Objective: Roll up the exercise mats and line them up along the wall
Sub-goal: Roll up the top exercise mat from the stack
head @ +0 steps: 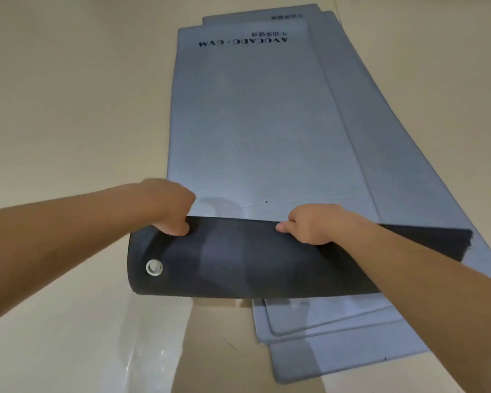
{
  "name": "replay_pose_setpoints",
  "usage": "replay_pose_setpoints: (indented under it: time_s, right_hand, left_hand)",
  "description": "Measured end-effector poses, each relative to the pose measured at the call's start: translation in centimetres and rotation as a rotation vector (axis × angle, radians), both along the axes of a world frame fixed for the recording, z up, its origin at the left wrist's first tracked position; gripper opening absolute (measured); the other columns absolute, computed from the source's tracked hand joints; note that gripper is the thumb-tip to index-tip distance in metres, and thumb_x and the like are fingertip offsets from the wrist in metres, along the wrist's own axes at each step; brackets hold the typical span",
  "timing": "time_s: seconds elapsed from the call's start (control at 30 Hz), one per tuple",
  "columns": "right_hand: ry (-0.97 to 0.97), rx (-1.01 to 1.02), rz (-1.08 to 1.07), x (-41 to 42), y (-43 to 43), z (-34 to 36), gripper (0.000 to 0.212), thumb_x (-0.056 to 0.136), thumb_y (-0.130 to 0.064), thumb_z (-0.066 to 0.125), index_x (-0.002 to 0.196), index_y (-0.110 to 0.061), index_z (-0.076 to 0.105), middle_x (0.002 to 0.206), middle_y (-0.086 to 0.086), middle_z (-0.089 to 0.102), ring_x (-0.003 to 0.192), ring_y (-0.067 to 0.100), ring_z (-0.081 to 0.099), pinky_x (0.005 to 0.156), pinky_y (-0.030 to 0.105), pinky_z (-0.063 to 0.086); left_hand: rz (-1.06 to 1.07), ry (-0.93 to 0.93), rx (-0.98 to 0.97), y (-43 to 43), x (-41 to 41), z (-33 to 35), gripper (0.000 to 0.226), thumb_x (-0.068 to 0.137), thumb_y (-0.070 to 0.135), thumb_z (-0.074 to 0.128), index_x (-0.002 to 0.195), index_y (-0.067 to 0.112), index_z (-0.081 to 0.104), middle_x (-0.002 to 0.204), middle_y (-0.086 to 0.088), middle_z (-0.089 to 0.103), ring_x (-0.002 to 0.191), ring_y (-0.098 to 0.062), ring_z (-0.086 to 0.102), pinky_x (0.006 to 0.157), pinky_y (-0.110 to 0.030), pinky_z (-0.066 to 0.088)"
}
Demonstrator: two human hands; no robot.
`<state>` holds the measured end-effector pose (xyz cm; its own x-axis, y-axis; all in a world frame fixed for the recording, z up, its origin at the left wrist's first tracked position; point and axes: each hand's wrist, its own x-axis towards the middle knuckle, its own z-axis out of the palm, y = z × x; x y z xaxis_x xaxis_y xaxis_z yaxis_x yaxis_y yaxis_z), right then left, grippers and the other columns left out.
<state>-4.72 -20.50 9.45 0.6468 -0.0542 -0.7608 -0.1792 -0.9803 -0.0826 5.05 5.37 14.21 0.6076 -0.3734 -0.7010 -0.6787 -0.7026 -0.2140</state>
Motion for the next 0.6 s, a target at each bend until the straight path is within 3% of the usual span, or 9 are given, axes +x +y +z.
replay_pose_setpoints:
  time_s: [0.07,0.1,0.17,0.23,0.33,0.47,0.53,0.6]
  right_hand:
    - [-0.168,-0.102,-0.025,1.0,0.1,-1.0,0.056,0.106,-0.069,0.032,0.106,-0.02,0.059,0.117,0.003,0.067,0.1,0.025,0.057,0.085,0.039,0.04]
    - [-0.264,-0.148,-0.011,1.4,0.3,-1.3,0.056,0.105,-0.07,0.032,0.102,-0.021,0.058,0.111,0.002,0.067,0.097,0.025,0.057,0.083,0.039,0.038]
    - [-0.451,-0.21,0.02,1.9,0.7,-1.9,0.055,0.106,-0.069,0.032,0.102,-0.021,0.059,0.105,0.002,0.064,0.101,0.026,0.059,0.083,0.039,0.035]
    - [-0.579,-0.221,0.025,2.2,1.1,-2.5,0.054,0.106,-0.066,0.036,0.116,-0.02,0.063,0.114,0.003,0.064,0.109,0.026,0.059,0.088,0.04,0.036]
    - [-0.597,-0.186,0.028,2.1,1.3,-2.9,0.055,0.103,-0.064,0.046,0.138,-0.023,0.054,0.135,0.005,0.057,0.126,0.028,0.052,0.109,0.046,0.037]
    - [-0.298,-0.215,0.122,1.3,0.5,-0.4,0.095,0.078,-0.089,0.056,0.152,-0.03,0.045,0.154,0.009,0.038,0.147,0.035,0.029,0.122,0.062,0.021]
    - [-0.113,-0.288,0.202,0.2,0.4,0.1,0.123,0.064,-0.088,0.072,0.163,-0.031,0.027,0.165,0.015,0.02,0.156,0.042,0.011,0.122,0.069,0.014]
    - [-0.039,-0.342,0.219,-1.2,0.4,-0.7,0.15,0.059,-0.081,0.083,0.168,-0.028,-0.005,0.172,0.021,-0.002,0.158,0.05,-0.006,0.121,0.074,0.009]
  left_hand:
    - [-0.201,-0.212,-0.16,-2.3,-1.9,-0.1,0.071,0.083,0.061,0.068,0.134,0.017,0.046,0.129,-0.006,0.053,0.123,-0.029,0.053,0.094,-0.041,0.046]
    - [-0.228,-0.18,-0.209,-3.2,-3.3,-0.6,0.092,0.076,0.07,0.071,0.143,0.017,0.037,0.136,-0.008,0.048,0.129,-0.029,0.048,0.102,-0.045,0.044]
    - [-0.181,-0.02,-0.123,-4.7,-6.1,-2.4,0.142,0.062,0.081,0.077,0.163,0.018,0.0,0.16,-0.017,0.025,0.151,-0.035,0.026,0.119,-0.056,0.03]
    - [-0.17,-0.005,-0.022,-5.1,-7.7,-5.3,0.165,0.056,0.082,0.082,0.16,0.021,-0.031,0.169,-0.025,0.002,0.159,-0.043,0.003,0.123,-0.066,0.014]
    - [-0.215,-0.06,-0.115,-5.0,-7.2,-8.5,0.166,0.054,0.078,0.086,0.156,0.029,-0.035,0.164,-0.022,0.013,0.154,-0.045,0.012,0.122,-0.069,0.009]
    - [-0.189,0.052,-0.237,-3.8,-5.7,-9.5,0.157,0.052,0.078,0.083,0.156,0.044,-0.03,0.158,-0.011,0.025,0.144,-0.034,0.035,0.123,-0.06,0.021]
    - [-0.117,0.11,-0.257,-2.9,-4.7,-9.7,0.155,0.05,0.079,0.082,0.157,0.047,-0.026,0.154,-0.004,0.031,0.136,-0.029,0.044,0.116,-0.051,0.036]
    - [-0.028,0.184,-0.282,-2.4,-3.5,-9.6,0.153,0.049,0.077,0.084,0.157,0.05,-0.021,0.148,0.003,0.034,0.129,-0.025,0.05,0.108,-0.045,0.047]
